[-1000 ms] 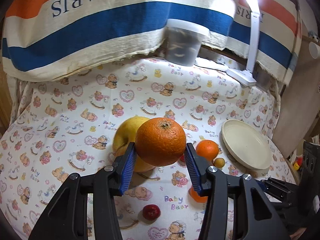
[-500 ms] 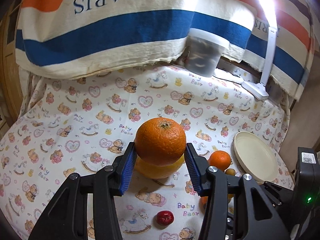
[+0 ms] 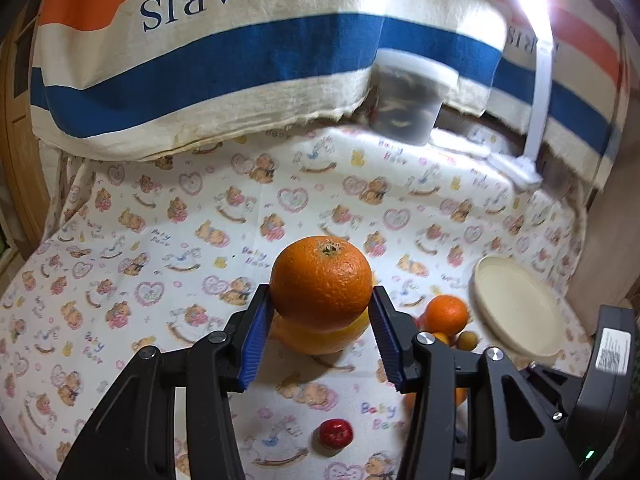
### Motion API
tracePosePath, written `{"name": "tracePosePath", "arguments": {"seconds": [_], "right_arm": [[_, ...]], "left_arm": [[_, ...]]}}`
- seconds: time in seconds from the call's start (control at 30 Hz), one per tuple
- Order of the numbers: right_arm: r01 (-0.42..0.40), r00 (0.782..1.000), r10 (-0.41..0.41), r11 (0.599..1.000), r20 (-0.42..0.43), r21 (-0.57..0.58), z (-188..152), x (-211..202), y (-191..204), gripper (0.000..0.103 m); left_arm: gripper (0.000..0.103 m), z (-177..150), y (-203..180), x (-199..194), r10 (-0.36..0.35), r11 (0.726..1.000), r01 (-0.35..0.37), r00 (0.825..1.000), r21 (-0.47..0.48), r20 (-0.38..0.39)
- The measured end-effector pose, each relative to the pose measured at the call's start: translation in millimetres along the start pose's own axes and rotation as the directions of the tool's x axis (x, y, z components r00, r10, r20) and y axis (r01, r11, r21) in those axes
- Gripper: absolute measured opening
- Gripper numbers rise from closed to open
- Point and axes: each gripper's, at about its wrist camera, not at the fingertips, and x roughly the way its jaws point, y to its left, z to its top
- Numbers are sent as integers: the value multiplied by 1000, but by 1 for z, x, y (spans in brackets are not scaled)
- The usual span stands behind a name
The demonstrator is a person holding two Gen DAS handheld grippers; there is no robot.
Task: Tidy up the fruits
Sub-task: 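Lift the orange with the left tool while the right tool grasps a tangerine, then carry the orange to the cream plate and open the left tool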
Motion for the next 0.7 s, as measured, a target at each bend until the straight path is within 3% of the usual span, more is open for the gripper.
{"name": "tracePosePath", "arguments": {"seconds": [0.1, 0.23, 0.4, 0.5, 0.7], "right_arm": [[36, 999, -36, 999, 22, -29, -3, 3, 4, 47], [-46, 998, 44, 998, 40, 44, -3, -2, -10, 46], [-47, 985, 33, 996, 166, 78, 0, -31, -25, 46], [-75, 964, 35, 987, 265, 144, 4, -57, -45, 46], [-38, 908, -90, 955, 410, 294, 3, -113, -102, 46]], "left_arm": [[48, -1, 1, 2, -10, 1000, 10, 1000, -3, -9], [48, -1, -1, 0, -4, 1000, 4, 1000, 13, 9], [48, -2, -6, -1, 35, 998, -36, 999, 49, 36], [48, -1, -5, -5, -13, 999, 11, 999, 42, 51], [48, 5, -30, -37, -59, 989, 31, 979, 141, 195]]}}
